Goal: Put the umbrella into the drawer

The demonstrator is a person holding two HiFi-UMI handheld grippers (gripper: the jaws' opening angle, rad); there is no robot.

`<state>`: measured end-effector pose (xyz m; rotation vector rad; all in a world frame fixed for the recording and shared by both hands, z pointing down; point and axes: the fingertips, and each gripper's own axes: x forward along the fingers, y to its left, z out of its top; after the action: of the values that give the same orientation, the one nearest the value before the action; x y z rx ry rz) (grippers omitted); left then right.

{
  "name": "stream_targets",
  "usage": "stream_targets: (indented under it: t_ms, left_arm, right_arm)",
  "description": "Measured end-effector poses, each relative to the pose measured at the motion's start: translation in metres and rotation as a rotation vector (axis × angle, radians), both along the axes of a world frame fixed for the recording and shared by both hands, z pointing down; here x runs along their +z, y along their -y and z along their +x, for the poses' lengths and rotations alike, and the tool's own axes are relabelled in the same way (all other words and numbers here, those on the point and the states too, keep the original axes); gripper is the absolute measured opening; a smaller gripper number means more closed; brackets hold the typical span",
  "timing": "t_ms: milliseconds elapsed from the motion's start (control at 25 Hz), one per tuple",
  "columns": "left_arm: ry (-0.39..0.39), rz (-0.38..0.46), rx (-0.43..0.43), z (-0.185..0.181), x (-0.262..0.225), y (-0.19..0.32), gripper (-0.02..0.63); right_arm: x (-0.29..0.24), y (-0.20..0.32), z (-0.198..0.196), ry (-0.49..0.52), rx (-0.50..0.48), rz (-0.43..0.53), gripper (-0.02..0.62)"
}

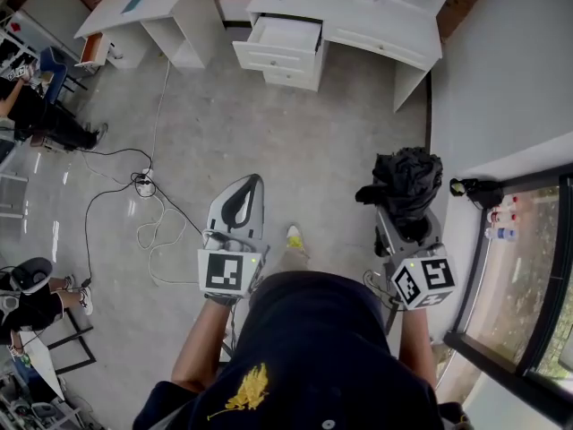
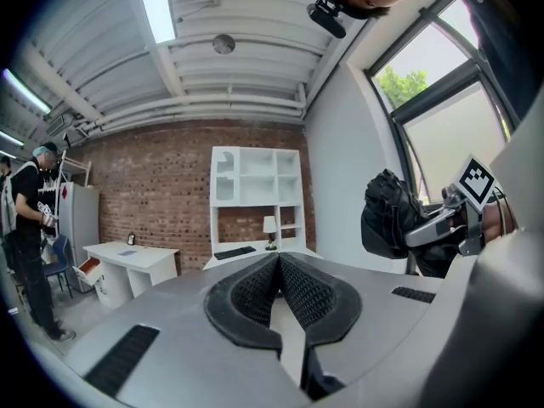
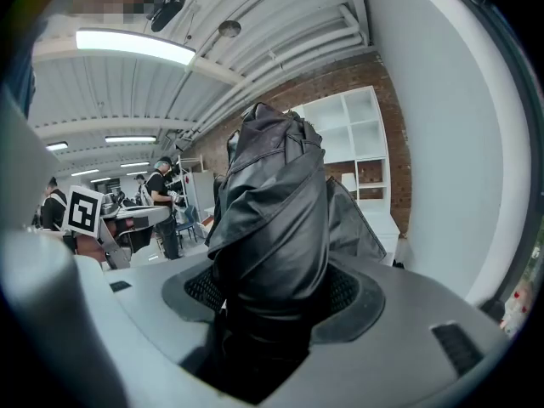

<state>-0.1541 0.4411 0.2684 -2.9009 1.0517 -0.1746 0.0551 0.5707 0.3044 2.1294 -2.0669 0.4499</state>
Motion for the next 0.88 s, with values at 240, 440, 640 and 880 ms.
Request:
stream_targets:
  t_ms: [240, 440, 640, 880]
  left_arm:
    - [-0.074, -0.031, 0.055, 0.008, -0.001, 0.040, 0.017]
    - [-0.083, -0.056, 0.054, -0.002, 0.007, 0.075, 0.017]
    - [-0.055, -0.079, 0.041, -0.014, 0.019, 0.110, 0.017]
    - [-0.046, -0.077, 0.013, -0.013, 0.020, 0.151, 0.017]
  right_arm:
    - [-0.007, 0.054, -0.009, 0.003, 0.010, -0.012, 0.265]
    - [-0.005, 0.098, -0.026, -0.017, -0.029, -0.036, 0.265]
    - [0.002, 0.128, -0.034, -0.012, -0.044, -0.052, 0.265]
    - [0.012, 0.159, -0.023, 0.013, -0.033, -0.068, 0.265]
